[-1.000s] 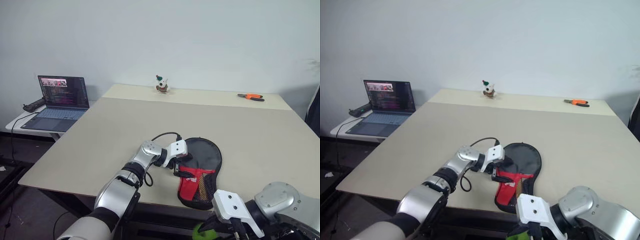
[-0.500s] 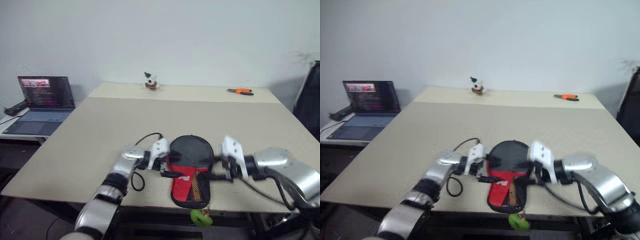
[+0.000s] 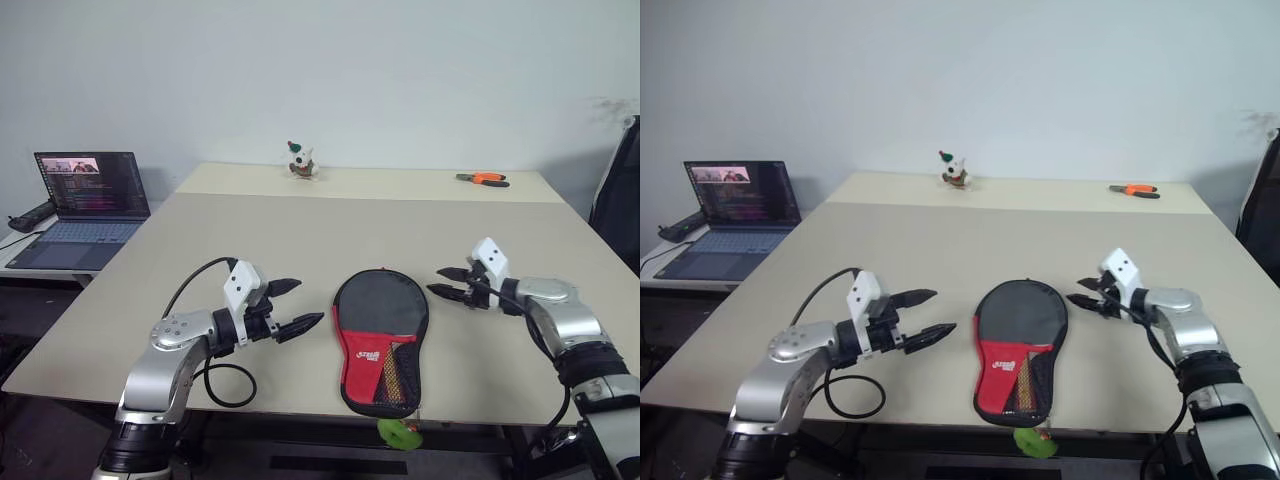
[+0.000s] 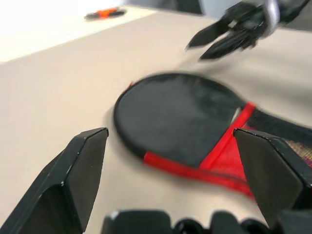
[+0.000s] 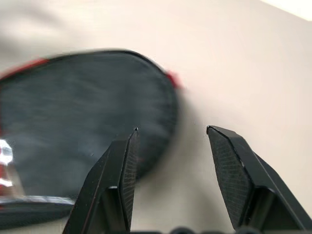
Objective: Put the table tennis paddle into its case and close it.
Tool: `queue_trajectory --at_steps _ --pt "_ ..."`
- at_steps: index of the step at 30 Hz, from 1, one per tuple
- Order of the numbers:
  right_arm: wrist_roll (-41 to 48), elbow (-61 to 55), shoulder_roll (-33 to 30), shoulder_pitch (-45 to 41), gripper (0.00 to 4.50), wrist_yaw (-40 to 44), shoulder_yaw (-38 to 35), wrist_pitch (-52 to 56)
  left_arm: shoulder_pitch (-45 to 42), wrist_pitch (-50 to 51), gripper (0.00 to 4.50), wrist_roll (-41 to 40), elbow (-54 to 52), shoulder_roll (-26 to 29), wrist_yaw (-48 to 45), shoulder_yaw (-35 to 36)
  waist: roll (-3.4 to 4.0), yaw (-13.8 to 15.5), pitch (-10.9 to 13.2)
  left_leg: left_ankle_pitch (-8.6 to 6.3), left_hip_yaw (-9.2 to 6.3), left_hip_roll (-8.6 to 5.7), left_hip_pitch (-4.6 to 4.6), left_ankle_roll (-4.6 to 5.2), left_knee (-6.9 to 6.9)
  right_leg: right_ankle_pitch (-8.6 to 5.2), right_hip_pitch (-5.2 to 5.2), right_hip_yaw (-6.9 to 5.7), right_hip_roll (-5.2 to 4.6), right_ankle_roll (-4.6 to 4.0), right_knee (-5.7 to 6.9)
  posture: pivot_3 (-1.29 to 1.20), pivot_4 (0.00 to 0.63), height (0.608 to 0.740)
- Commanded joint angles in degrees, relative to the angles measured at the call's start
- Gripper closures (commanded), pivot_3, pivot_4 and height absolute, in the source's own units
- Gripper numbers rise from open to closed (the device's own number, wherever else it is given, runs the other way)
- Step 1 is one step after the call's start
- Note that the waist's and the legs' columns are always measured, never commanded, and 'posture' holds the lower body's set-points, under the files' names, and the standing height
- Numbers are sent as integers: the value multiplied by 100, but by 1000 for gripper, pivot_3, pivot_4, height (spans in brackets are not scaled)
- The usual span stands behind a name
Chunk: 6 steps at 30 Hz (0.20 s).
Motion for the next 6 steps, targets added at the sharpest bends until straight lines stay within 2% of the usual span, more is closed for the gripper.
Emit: queue_trajectory --at_steps 1,6 --pt "-71 66 -156 -210 2077 162 -238 -257 1 -50 0 -138 -214 189 116 79 0 -11 0 0 6 6 1 0 1 1 0 3 3 -2 0 0 150 740" --pt "-265 -276 -361 -41 2077 394 -149 -158 67 -57 0 -294 -130 407 190 232 5 -58 2 0 26 19 4 0 -3 3 -10 17 13 -8 8 0 150 740"
